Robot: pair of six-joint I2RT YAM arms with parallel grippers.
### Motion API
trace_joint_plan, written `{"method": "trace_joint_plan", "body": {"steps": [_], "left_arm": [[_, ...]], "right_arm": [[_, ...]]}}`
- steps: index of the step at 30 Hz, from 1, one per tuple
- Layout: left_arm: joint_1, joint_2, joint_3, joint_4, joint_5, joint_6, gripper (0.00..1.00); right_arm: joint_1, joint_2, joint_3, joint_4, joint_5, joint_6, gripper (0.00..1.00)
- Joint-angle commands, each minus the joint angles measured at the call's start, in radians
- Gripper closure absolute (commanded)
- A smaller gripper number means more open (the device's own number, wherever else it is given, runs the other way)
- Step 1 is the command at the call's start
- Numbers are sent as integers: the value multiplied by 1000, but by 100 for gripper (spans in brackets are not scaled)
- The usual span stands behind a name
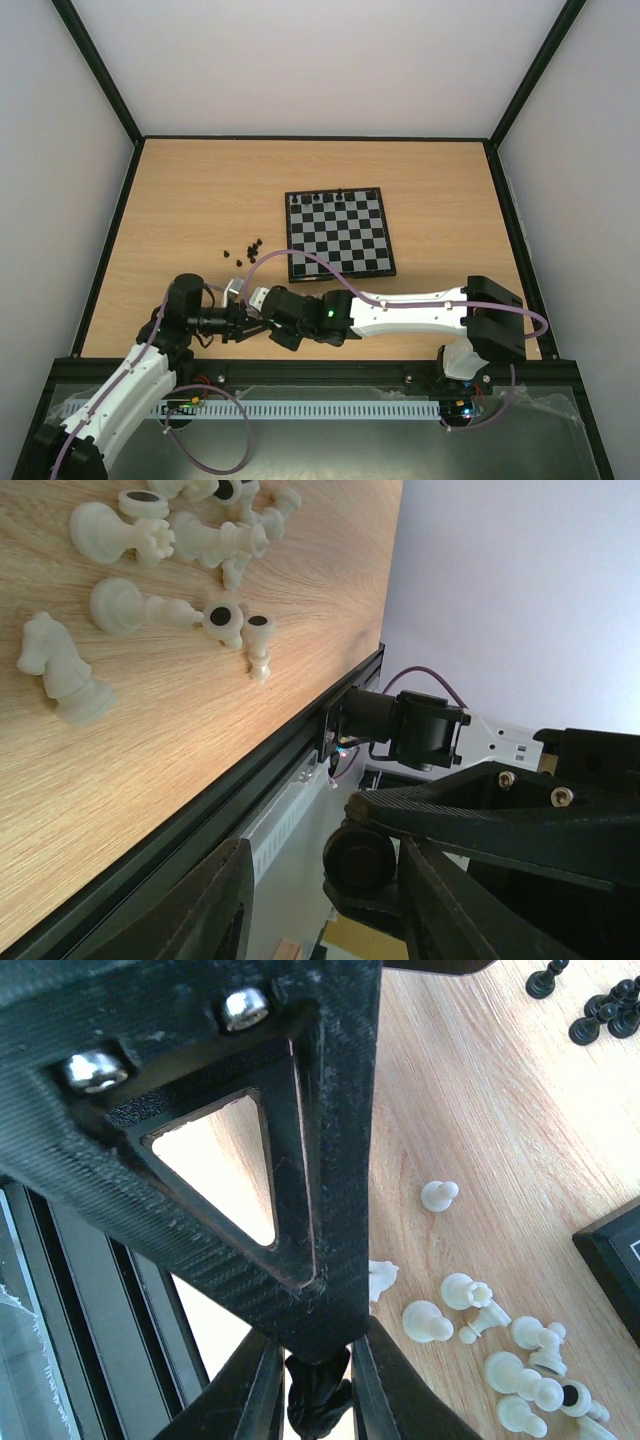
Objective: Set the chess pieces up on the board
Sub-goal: Place the chess piece on the chessboard.
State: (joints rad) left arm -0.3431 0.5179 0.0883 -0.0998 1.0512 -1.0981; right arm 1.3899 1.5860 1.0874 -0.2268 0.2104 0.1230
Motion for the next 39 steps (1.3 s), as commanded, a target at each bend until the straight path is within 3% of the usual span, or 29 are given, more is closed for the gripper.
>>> {"method": "trace_joint_plan", "body": {"steps": [1,7,18,25,39], "left_arm": [[4,38,-19,25,12,17,59],[4,70,-5,50,13,19,63],[5,68,3,60,10,5,59],[6,62,3,100,-1,-27,67],[5,31,1,185,-26,-119,72]], "right_arm": [[13,-5,47,7,-17,-12,83],[19,19,63,8,-24,-14,83],[24,66,91,21,-42,-17,83],[32,77,103,35,-52,-14,83],[35,73,120,85,-86,-8,83]]}}
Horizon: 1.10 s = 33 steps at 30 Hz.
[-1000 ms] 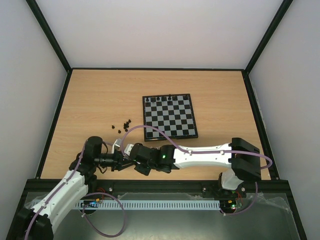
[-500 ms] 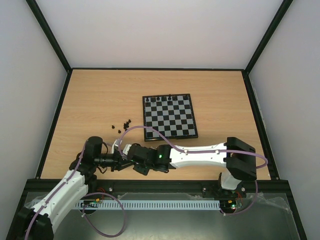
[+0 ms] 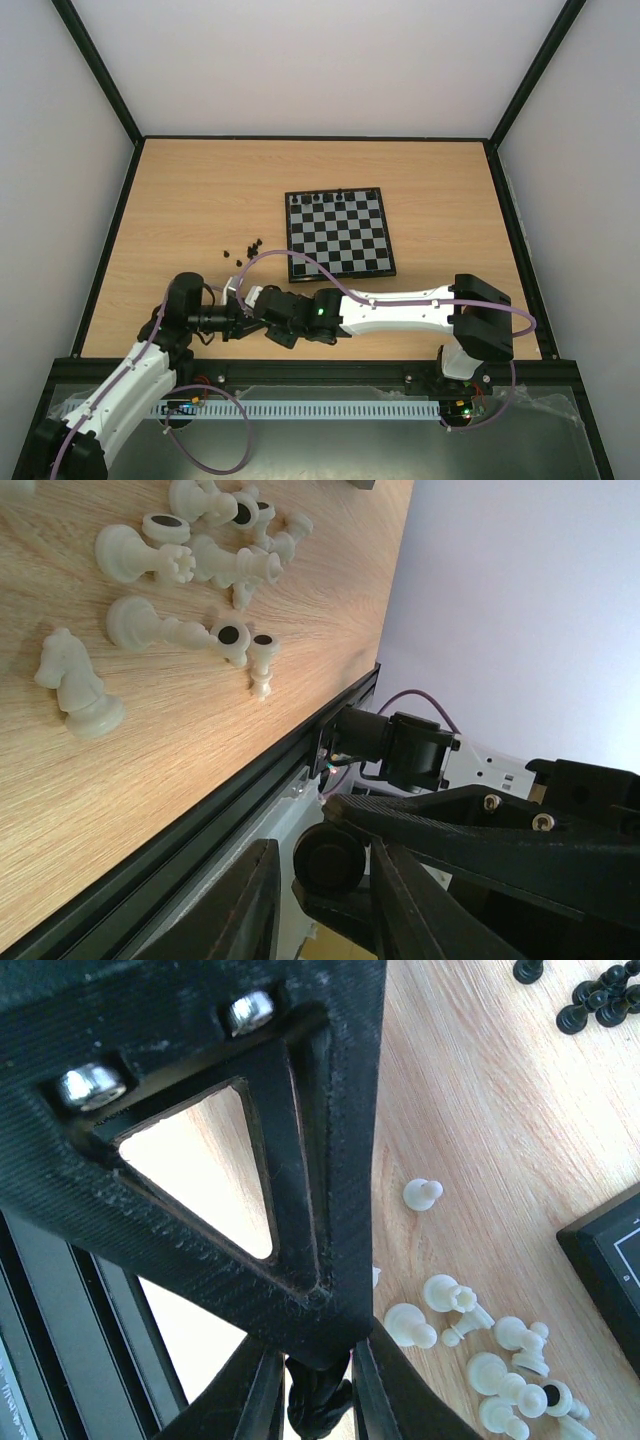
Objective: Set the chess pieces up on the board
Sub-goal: Place the chess piece on the chessboard.
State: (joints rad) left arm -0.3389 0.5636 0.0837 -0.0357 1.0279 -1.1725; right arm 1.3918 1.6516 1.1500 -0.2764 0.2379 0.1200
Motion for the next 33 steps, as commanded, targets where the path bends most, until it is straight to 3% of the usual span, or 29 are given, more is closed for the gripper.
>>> {"method": "trace_joint_plan", "body": {"steps": [1,7,26,30,33], "left_arm": [[1,-15,4,130,-3,-51,73],[1,-24,2,165,-21,-81,78],[1,-30,18,201,-73,-89,78],[1,-34,24,219,-98,-91,88],[1,-30,21,253,-131,-104,90]], "right_arm": [[33,9,58,138,-117,-5,83],[37,5,60,159,-136,-1,83],[39,-44,41,216,-165,-3,83],[39,-27,42,219,-151,-1,82],[39,-12,46,219,-121,2,80]]}}
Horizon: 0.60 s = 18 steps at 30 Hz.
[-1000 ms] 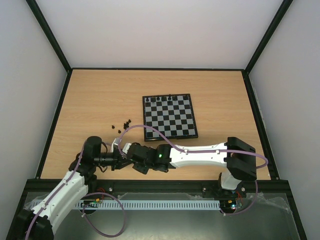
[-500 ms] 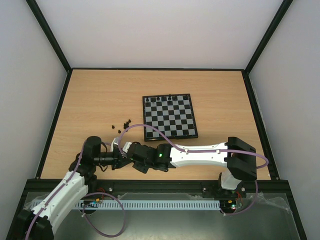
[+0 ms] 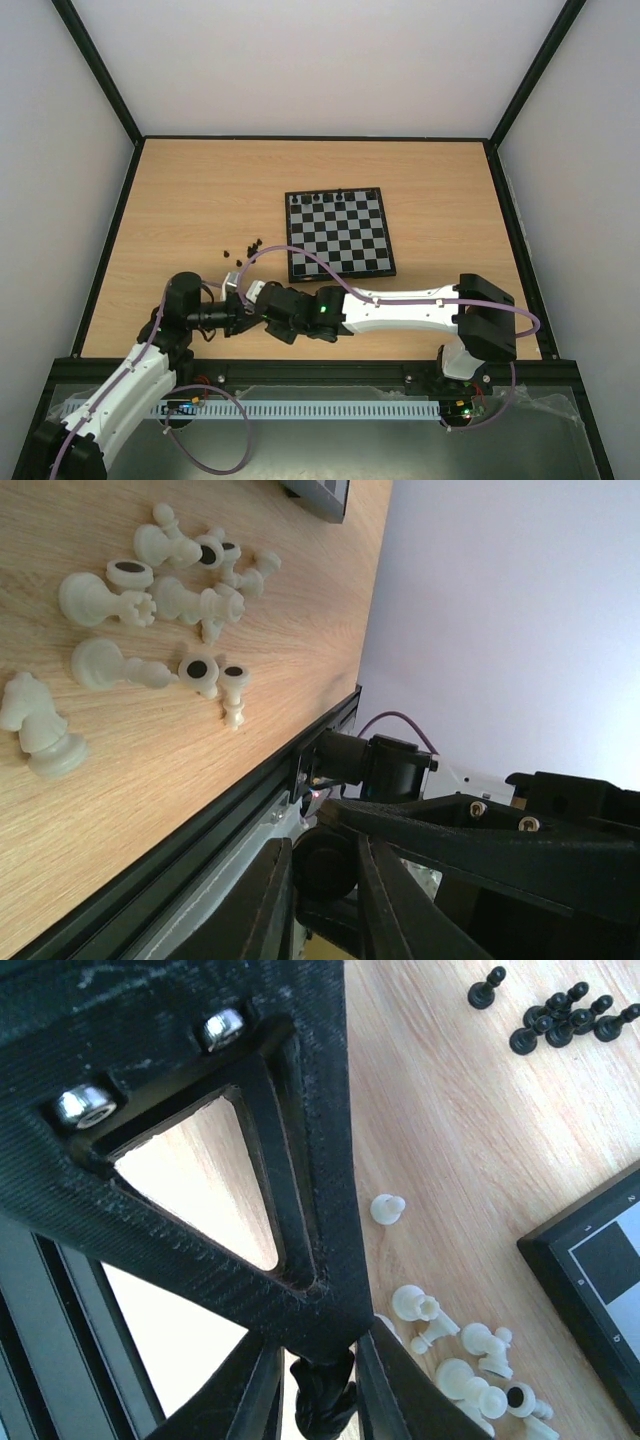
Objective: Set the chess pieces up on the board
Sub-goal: Place the chess piece on the chessboard.
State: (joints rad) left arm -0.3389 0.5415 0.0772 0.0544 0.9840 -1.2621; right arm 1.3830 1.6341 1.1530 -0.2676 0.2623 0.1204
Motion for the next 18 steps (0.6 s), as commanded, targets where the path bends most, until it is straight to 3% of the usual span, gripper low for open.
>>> {"method": "trace_joint_plan", "body": {"steps": [1,10,18], "left_arm": [[1,-6,26,175,-100,-19,90],[1,80,31,273,-160,5,91],[2,107,45,270,-186,32,91]], "right_arm": [[47,8,42,212,-136,2,79],[-12,-1,-12,264,-111,31,71],[-74,-51,-86,322,-146,63,47]]}}
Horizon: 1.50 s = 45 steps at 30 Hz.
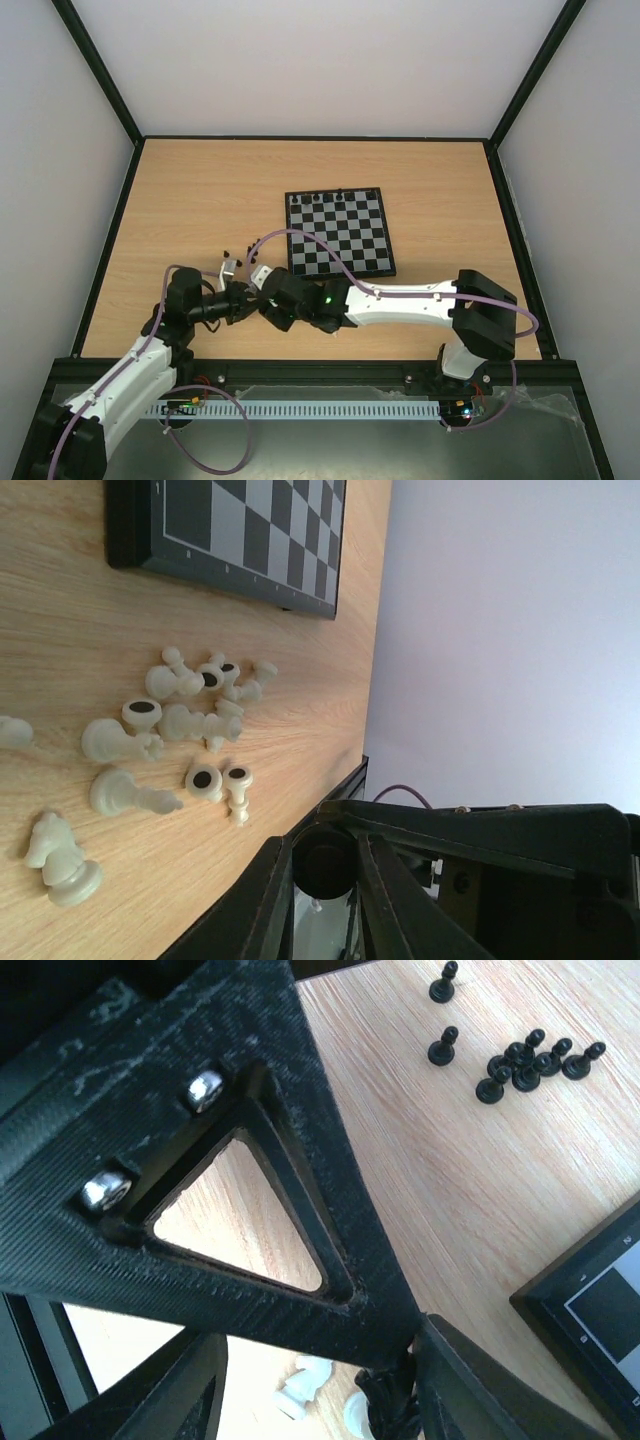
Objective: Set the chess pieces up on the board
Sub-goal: Place the chess piece on the chessboard.
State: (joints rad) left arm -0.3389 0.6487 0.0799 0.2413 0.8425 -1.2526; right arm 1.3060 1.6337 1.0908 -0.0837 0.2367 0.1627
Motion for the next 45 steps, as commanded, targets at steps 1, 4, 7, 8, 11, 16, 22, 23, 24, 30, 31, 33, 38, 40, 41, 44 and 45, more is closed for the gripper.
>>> {"method": "trace_joint_plan", "body": {"steps": [1,4,7,8,11,16,22,23,24,30,31,33,38,40,41,44,45], "left_arm": [[2,-1,42,85,-48,22,91],[3,1,42,85,-51,23,91],[3,-1,41,79,-55,27,91],[2,-1,40,80,-56,28,91],[3,-3,38,80,-58,25,91],[3,-9,38,80,-59,20,91],[2,-18,41,77,-59,17,91],[2,-19,41,77,-59,15,91],[2,-22,41,81,-59,11,91],[3,-99,51,106,-59,-35,91],[2,-113,52,111,-60,-45,91],[3,-142,56,128,-64,-66,91],[1,-203,67,188,-72,-136,91],[1,-234,75,202,-79,-161,91],[1,-250,80,203,-88,-167,91],[0,-293,92,207,-109,-175,90],[0,-299,90,221,-114,-183,90]], "right_arm": [[-3,-57,-31,142,-126,24,46],[-22,-69,-43,152,-140,36,41],[-41,-69,-50,155,-143,50,36],[-47,-72,-53,158,-144,57,35],[-72,-92,-70,169,-147,84,27],[-130,-154,-109,185,-177,139,21],[-186,-213,-143,186,-209,204,15],[-195,-221,-148,178,-209,218,15],[-206,-232,-155,171,-216,232,15],[-333,-417,-260,176,-390,408,16],[-369,-462,-297,202,-453,450,19],[-448,-535,-368,268,-585,550,23],[-597,-573,-554,669,-937,843,28],[-608,-533,-600,843,-1015,960,30],[-609,-509,-615,934,-1044,1020,30],[-608,-436,-654,1183,-1088,1181,34],[-609,-420,-658,1230,-1091,1210,36]]}}
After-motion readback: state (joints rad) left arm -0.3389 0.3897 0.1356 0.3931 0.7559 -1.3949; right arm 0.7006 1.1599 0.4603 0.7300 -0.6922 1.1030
